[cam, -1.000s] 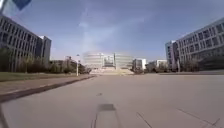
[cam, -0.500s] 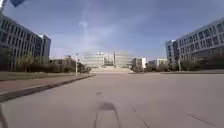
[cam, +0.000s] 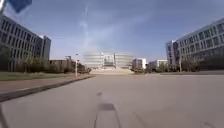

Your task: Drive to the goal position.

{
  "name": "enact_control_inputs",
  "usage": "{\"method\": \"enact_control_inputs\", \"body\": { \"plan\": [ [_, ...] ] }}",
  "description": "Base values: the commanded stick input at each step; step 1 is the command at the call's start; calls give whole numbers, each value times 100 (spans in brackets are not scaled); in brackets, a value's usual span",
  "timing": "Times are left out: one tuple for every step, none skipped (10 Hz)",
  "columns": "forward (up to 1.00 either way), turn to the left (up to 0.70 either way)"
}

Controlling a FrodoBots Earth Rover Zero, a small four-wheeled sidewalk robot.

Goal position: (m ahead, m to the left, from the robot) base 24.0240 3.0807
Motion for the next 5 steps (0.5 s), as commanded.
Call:
{"method": "enact_control_inputs", "body": {
  "plan": [
    [70,0],
    [70,0],
    [70,0],
    [70,0],
    [70,0]
  ]
}}
